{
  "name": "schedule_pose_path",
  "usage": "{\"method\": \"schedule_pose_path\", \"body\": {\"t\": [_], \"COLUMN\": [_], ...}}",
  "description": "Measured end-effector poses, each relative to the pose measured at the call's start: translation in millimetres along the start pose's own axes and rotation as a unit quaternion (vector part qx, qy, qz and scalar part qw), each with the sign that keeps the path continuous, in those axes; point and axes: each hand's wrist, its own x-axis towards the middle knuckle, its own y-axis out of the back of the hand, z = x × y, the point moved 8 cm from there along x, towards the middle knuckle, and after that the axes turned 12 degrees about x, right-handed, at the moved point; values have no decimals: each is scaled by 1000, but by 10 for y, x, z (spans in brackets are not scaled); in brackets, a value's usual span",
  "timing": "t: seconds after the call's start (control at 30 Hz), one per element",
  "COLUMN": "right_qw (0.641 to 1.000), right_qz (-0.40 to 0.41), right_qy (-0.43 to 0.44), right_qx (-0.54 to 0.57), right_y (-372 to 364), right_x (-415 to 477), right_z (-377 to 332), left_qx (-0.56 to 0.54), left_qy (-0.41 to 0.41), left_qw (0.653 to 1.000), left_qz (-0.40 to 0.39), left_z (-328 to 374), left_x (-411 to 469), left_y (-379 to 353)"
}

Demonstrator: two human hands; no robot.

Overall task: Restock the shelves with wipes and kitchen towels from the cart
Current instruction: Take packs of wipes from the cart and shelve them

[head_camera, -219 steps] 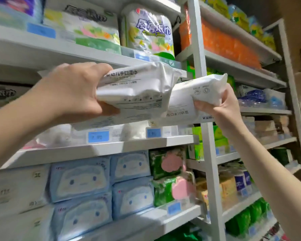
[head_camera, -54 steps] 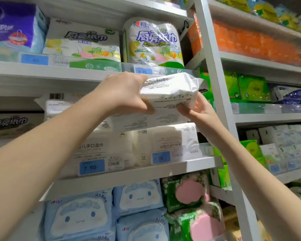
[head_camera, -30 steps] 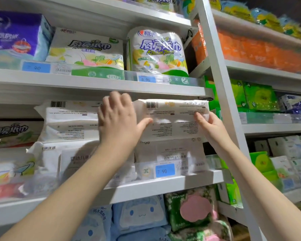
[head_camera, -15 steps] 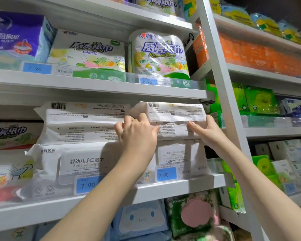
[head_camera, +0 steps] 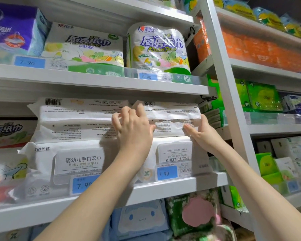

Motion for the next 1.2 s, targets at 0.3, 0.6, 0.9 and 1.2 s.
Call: {"method": "schedule_pose_path", "body": {"t": [0.3,0.6,0.9,1.2], "right_qw": [989,978,983,979], "right_qz": [51,104,68,39], "right_qy": [2,13,37,17], "right_qx": [-137,-181,-166,-201], "right_y": [-34,-55,-135,-206], "right_x": [-149,-317,-517,-700], "right_z": [-6,-70,-95,-160], "left_qx": [1,19,25,17], "left_qy": [-59,-79,-124,-152], "left_qw": [998,996,987,977], "left_qz": [-4,-46,-100,-149], "left_z": [34,-8,-42,-87], "left_x": [-89,-143,-255,-378], "left_y": [-86,-118,-160,-137]}}
